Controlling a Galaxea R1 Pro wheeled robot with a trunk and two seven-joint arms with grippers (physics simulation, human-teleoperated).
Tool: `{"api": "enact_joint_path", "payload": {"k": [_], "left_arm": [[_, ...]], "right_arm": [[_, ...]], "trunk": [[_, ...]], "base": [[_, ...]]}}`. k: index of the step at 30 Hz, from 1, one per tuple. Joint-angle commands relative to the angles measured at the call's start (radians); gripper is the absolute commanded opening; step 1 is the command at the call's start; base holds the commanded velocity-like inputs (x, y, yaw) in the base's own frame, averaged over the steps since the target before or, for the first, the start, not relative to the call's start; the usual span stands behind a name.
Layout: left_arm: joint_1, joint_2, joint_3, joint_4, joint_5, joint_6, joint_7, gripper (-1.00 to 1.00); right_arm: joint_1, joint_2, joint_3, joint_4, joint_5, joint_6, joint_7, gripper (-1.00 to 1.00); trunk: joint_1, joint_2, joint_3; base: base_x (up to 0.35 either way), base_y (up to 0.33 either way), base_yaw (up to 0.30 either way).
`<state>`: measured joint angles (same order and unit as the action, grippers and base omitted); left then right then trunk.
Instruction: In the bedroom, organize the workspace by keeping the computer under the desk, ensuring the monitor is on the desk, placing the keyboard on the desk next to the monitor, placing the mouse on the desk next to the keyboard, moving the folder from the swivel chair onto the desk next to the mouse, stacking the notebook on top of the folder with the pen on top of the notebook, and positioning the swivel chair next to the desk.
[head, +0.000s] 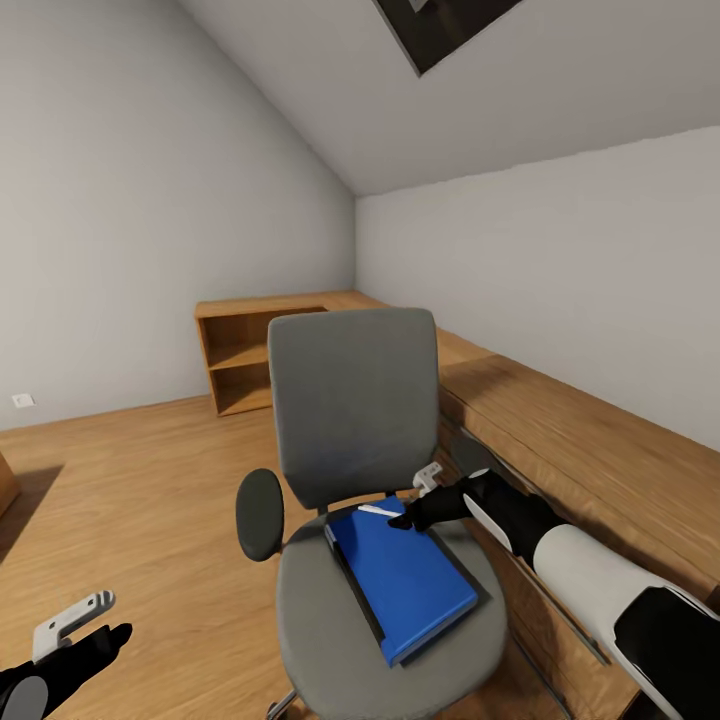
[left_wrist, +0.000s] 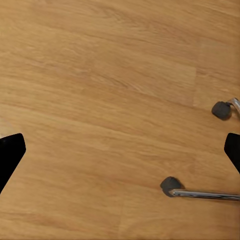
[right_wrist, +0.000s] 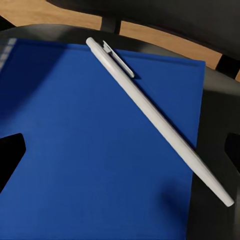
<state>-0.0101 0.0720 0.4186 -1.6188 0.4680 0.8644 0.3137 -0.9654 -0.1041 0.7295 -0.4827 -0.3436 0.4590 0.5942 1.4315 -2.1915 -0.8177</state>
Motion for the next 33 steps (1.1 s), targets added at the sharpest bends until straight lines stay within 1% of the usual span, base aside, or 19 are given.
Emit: {"api": "enact_joint_path", "payload": {"k": [1,12,14,23,33], "left_arm": [[-0.001,0.0,0.0,-0.001,0.011,0.004,0.008,1.0],[-0.001,-0.001,-0.001,-0.001,0.011,0.004,0.008,1.0],[-0.001,-0.001,-0.001,-0.001,0.011,0.004,0.008,1.0],[-0.001,-0.001,-0.003,-0.001,0.011,0.004,0.008,1.0],[-0.001,0.0,-0.003,-0.001,0.011,0.004,0.008,1.0]], "right_arm": [[-0.001,-0.002,0.005,-0.002,-0.008,0.006,0.003,1.0],[-0.001,-0.006,0.0,-0.003,-0.009,0.0,0.015,1.0],[-0.001,-0.006,-0.011,-0.004,-0.009,0.0,0.015,1.0],[-0.001,-0.005,-0.107,-0.005,-0.008,-0.002,0.012,1.0],[-0.001,-0.004,-0.142,-0.003,-0.008,-0.005,0.009,1.0]], "trunk": [[0.0,-0.001,-0.001],[0.0,-0.001,-0.001],[0.0,-0.001,-0.001],[0.0,-0.001,-0.001],[0.0,-0.001,-0.001]], "base": [[0.0,0.0,0.0],[0.0,0.0,0.0],[0.0,0.0,0.0],[0.0,0.0,0.0],[0.0,0.0,0.0]]}}
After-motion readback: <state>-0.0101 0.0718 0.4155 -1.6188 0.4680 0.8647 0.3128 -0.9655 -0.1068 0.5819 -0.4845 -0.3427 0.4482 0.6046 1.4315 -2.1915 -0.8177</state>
